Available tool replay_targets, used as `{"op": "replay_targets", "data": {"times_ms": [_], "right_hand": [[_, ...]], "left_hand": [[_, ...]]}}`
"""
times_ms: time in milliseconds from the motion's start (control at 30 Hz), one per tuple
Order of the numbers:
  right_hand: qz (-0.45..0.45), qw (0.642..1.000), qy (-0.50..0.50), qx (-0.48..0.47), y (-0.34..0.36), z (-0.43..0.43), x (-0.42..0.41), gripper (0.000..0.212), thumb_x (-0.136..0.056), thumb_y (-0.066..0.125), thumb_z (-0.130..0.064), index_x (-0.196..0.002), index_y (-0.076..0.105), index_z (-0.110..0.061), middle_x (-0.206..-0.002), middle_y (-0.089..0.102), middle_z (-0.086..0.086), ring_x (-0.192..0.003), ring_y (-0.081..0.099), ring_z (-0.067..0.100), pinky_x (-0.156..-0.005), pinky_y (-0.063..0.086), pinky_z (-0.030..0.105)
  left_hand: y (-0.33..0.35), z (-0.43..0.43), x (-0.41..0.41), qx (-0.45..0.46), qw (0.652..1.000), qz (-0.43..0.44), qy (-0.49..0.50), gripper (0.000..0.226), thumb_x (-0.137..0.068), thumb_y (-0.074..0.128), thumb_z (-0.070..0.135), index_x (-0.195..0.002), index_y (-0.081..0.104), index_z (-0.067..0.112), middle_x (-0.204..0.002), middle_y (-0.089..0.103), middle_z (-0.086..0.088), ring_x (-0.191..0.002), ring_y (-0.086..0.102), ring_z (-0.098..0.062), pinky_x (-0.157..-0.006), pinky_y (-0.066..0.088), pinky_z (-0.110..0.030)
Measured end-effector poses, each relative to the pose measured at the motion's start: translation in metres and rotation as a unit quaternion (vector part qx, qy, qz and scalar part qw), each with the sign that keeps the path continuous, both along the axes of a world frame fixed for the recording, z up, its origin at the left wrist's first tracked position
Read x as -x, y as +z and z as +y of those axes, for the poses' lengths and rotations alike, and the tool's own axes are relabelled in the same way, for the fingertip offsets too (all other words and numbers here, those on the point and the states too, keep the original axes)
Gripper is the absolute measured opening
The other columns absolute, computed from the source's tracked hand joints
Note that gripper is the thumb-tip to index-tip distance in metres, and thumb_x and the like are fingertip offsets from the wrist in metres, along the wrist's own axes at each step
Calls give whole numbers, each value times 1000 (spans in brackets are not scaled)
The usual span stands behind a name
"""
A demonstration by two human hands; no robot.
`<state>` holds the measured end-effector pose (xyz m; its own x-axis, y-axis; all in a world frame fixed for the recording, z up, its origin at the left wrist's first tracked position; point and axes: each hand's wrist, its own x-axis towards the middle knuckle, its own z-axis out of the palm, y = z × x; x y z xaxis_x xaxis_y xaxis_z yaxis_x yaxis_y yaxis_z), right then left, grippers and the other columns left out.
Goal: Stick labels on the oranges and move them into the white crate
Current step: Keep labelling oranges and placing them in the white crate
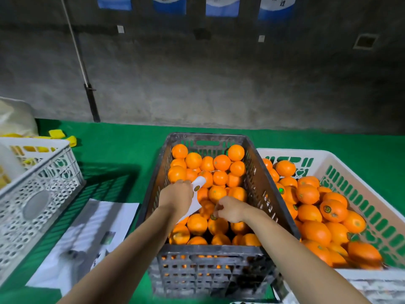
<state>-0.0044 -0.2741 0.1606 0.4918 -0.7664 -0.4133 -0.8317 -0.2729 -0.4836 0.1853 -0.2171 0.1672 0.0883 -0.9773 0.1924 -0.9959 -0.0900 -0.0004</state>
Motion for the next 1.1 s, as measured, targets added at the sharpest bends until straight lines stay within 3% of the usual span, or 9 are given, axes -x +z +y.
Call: {"op": "replay_targets", "data": {"times_ms": [100,200,300,600,700,767,867,967,1100], "right_hand": [[34,998,40,-42,2,7,-9,23,-98,61,-25,-114,68,-10,-100,65,6,-89,60,21,-70,46,30],[69,989,95,-89,3,11,-14,26,-96,63,-31,-116,70,-16,-128,64,4,-118,56,24,-99,47,38],[95,974,144,-144,0,15,-19,24,-94,61,-29,-114,72,-24,-124,64,-4,-116,56,20,-105,46,40],[175,947,238,-124,-17,22,-25,16,-97,60,-35,-102,66,-21,-100,62,9,-85,54,26,-74,44,37],[142,960,217,-107,-19,22,-26,14,-92,68,-31,-94,68,-17,-86,60,5,-75,51,22,-63,40,32],[135,969,190,-78,-19,22,-27,32,-88,74,-35,-102,67,-7,-84,58,6,-76,51,23,-60,39,30],[166,961,205,-80,-23,22,-29,44,-93,68,-40,-118,65,-4,-94,61,10,-79,54,24,-65,41,32],[226,934,239,-137,-27,25,-27,45,-102,52,-28,-146,46,-20,-130,56,11,-96,56,25,-79,45,34],[242,938,207,-140,-34,22,-32,54,-101,45,-49,-149,43,-24,-151,43,8,-127,49,33,-104,41,44]], "left_hand": [[-4,-1,2,2,1000,-26,-14,22,-105,39,30,-107,53,14,-96,66,-5,-84,68,-27,-51,33,-28],[-6,0,4,-2,998,-65,-20,14,-102,44,24,-106,53,14,-85,64,-3,-76,68,-25,-43,20,-23],[-6,0,3,1,997,-76,-22,13,-102,41,17,-105,53,13,-74,53,-2,-71,66,-23,-41,17,-24],[-6,-6,7,-5,999,-37,-33,17,-105,41,24,-108,54,13,-92,65,-5,-65,47,-19,-47,26,-25],[-6,-6,9,-21,999,-30,-33,14,-103,44,21,-108,54,13,-94,65,-6,-73,59,-22,-52,33,-28],[-5,-6,9,-24,999,-27,-30,15,-103,42,21,-108,54,13,-95,65,-6,-81,65,-23,-55,36,-29],[-7,-7,8,-26,999,-21,-29,15,-103,43,21,-109,54,13,-96,66,-6,-82,65,-23,-56,36,-28],[-8,-6,8,-21,999,-19,-25,17,-104,43,25,-108,54,13,-95,66,-5,-75,61,-21,-55,36,-28],[-9,-4,7,-31,999,-18,-19,19,-104,42,27,-108,55,14,-96,67,-5,-81,66,-22,-57,39,-28]]}}
